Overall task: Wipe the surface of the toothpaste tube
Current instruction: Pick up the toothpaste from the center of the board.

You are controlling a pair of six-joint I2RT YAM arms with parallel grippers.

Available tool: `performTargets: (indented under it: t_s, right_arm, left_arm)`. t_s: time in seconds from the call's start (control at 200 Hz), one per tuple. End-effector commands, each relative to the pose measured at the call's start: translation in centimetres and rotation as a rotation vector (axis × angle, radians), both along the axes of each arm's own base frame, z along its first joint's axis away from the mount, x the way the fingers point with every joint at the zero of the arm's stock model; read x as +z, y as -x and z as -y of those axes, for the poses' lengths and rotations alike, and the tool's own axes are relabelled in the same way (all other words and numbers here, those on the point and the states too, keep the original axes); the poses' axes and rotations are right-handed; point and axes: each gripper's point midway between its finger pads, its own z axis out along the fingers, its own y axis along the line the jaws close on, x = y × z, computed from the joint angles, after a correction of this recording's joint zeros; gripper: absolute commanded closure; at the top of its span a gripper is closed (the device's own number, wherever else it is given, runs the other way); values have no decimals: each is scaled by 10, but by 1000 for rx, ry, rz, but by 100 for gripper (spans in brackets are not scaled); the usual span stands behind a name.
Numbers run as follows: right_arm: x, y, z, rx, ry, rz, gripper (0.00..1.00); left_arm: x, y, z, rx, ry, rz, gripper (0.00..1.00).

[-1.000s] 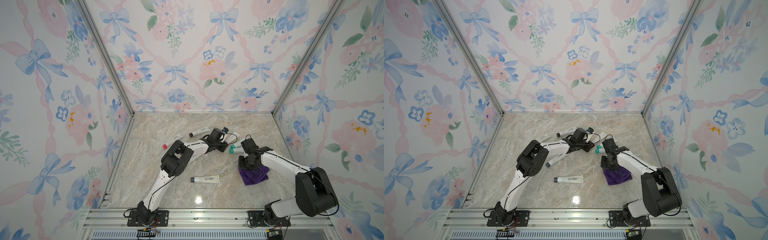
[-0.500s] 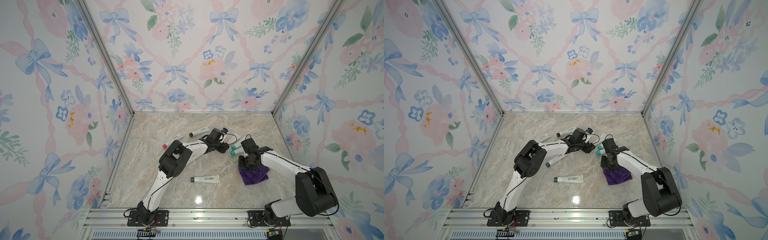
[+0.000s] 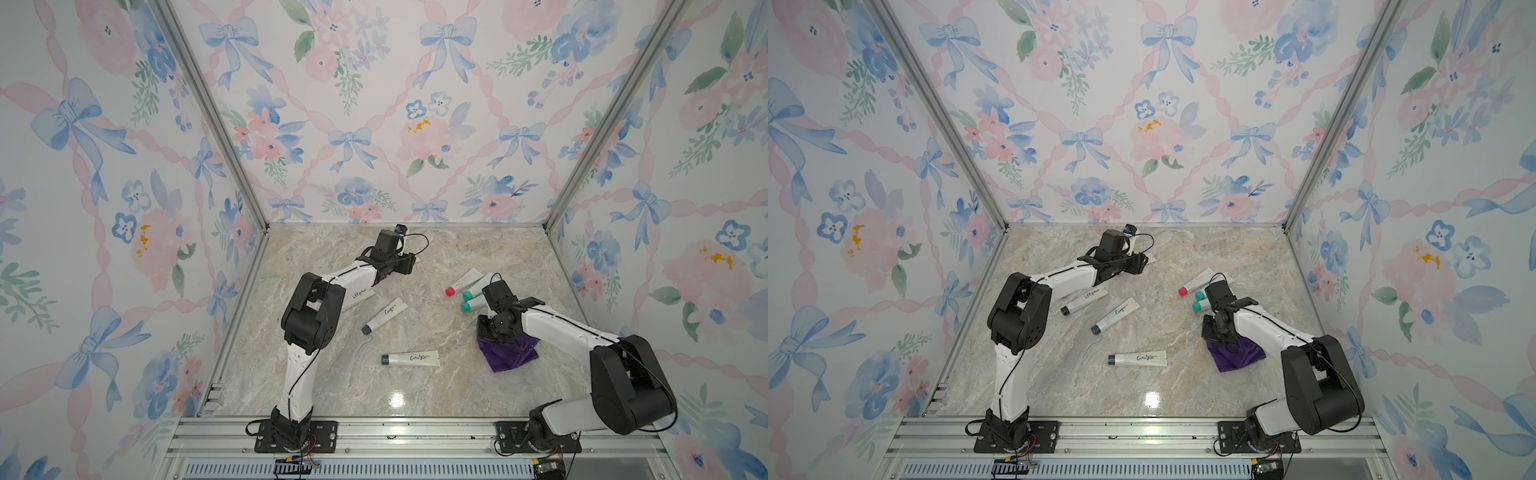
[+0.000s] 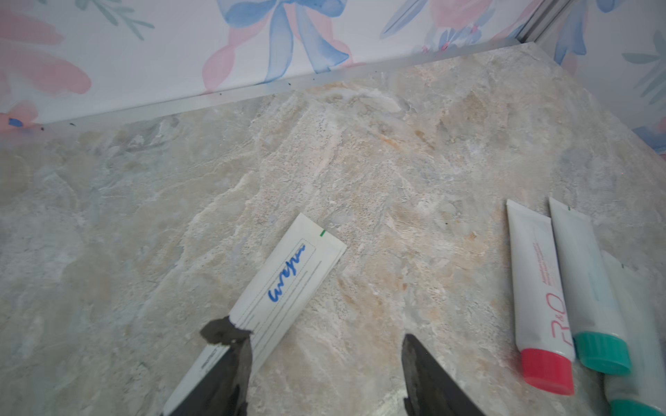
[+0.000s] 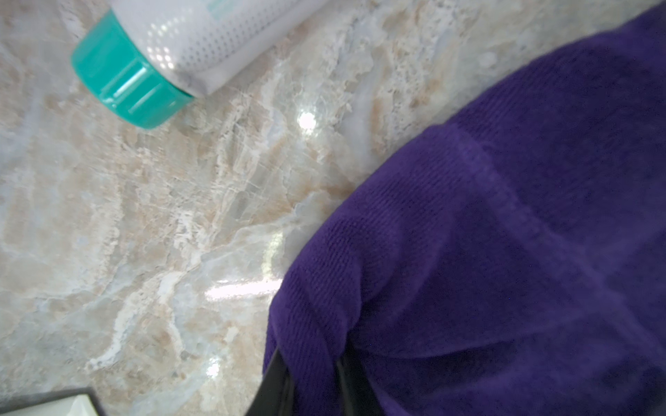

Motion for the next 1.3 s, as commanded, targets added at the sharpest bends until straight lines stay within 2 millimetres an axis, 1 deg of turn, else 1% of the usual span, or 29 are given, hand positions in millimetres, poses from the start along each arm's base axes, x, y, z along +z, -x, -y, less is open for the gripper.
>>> performTargets:
  t_s: [0.0, 0.075, 0.165, 0.19, 0.33, 0.545, 0.69, 0.92, 1.06, 1.185, 1.295]
  right_arm:
    - [0, 8, -1, 9, -3, -6, 81]
    - [-1, 9, 0, 9, -2, -8, 81]
    - [-1, 10, 1, 10, -1, -4, 81]
    - [0, 11, 1, 10, -1, -4, 81]
    - [0, 12, 1, 10, -1, -5, 81]
    - [3, 11, 1, 17, 1, -2, 81]
    - [5, 10, 1, 18, 2, -1, 81]
    - [4, 12, 3, 14, -3, 2, 81]
    - [3, 12, 4, 14, -5, 3, 81]
    - [2, 13, 5, 10, -8, 2, 81]
    - [1, 13, 4, 9, -14, 0, 81]
  left_arm:
    - [-8, -8, -22, 58, -15, -20, 32]
    - [-11, -16, -33, 82, -16, -26, 32]
    - [-17, -22, -43, 95, -23, -37, 31]
    - [-17, -23, -44, 98, -24, -37, 30]
    - [-32, -25, -51, 97, -42, -67, 30]
    - [-56, -23, -49, 83, -55, -117, 30]
    - [-63, -21, -47, 73, -54, -136, 30]
    - [-70, -11, -40, 54, -79, -151, 30]
    - [-74, -5, -33, 34, -97, -155, 33]
    - [-78, -2, -33, 33, -122, -161, 40]
    - [-82, 2, -31, 24, -143, -167, 43]
